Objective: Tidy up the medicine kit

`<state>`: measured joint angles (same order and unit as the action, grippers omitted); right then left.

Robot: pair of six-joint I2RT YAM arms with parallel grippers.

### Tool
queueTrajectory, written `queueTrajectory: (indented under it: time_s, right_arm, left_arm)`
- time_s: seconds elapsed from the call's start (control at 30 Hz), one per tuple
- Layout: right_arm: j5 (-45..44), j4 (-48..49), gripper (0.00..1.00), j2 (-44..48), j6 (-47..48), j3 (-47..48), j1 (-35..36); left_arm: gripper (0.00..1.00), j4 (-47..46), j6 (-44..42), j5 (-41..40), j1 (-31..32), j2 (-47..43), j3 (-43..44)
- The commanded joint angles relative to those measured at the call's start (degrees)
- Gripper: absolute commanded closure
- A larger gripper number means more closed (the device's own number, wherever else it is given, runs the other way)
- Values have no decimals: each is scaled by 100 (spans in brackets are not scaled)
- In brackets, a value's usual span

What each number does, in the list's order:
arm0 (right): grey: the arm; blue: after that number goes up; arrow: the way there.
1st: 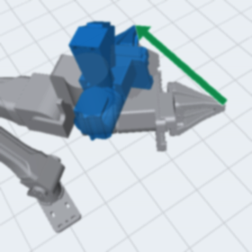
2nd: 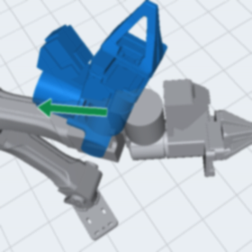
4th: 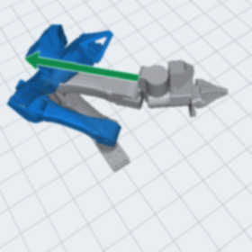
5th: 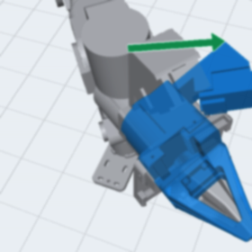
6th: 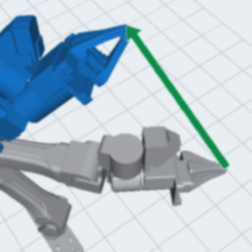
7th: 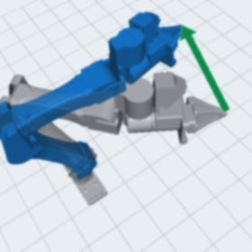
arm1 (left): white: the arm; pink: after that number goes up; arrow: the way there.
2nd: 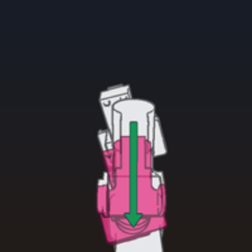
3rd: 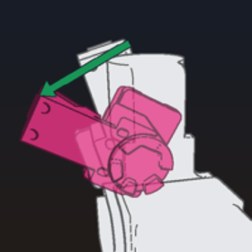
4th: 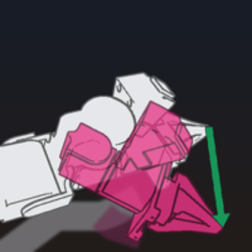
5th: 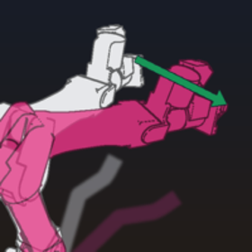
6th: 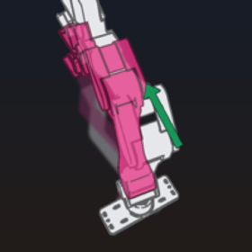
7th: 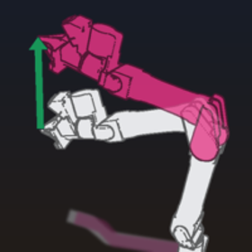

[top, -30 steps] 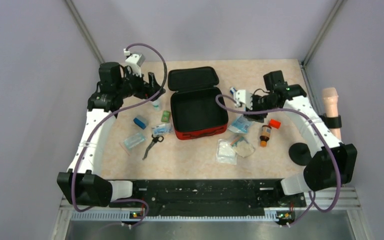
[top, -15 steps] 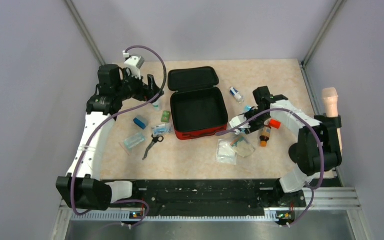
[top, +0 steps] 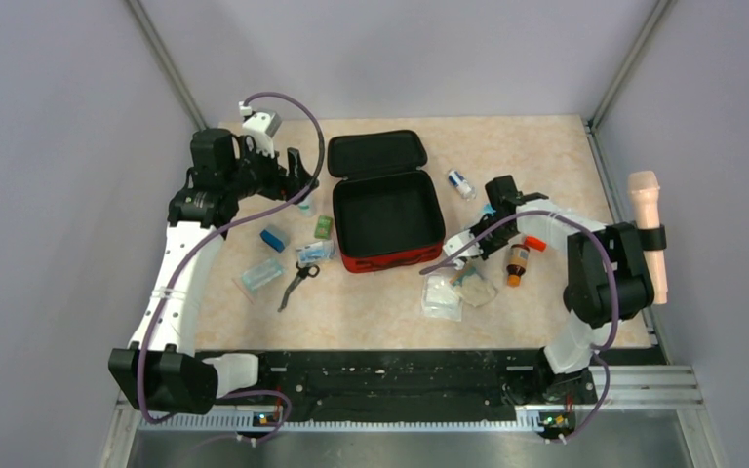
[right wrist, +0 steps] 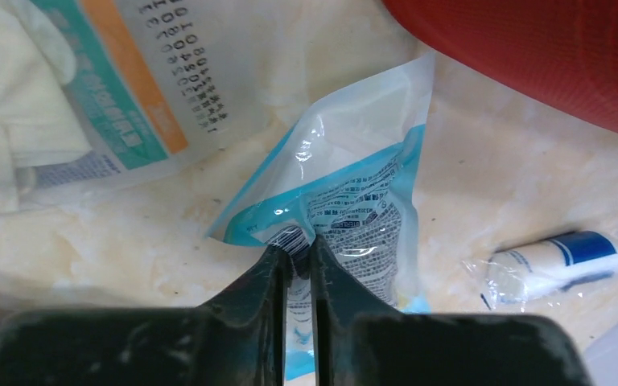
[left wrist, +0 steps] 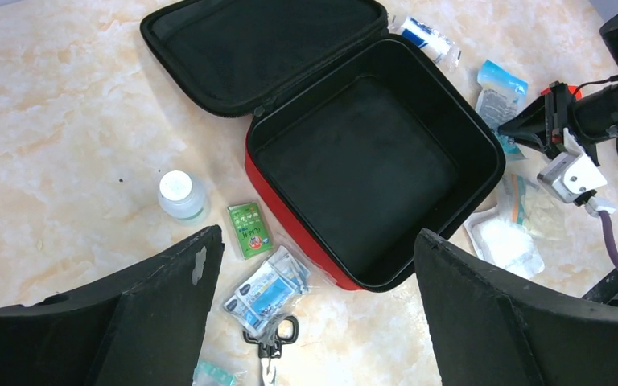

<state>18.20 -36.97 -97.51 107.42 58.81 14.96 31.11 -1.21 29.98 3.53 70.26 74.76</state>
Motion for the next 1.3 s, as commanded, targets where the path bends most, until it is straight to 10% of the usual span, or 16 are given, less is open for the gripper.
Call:
queueTrajectory:
  time_s: [0.0,0.37,0.67,1.27]
  right_arm:
    - [-6,159,95,323,-394,-75,75]
    - [1671,-1458,100,1431,-4599,2068,-13]
    - [1298,1643,100,704,-11781,2659,278]
    - [-545,1496,100,-1468,-14177,3991,1296]
  left_arm:
    - [8,-214,14,-49,16,5,86]
    - [8,-487,249,61,16,234,67]
    - [10,-727,1324,-107,16,712,344]
    - [6,-284,712,-1425,-22,392,509]
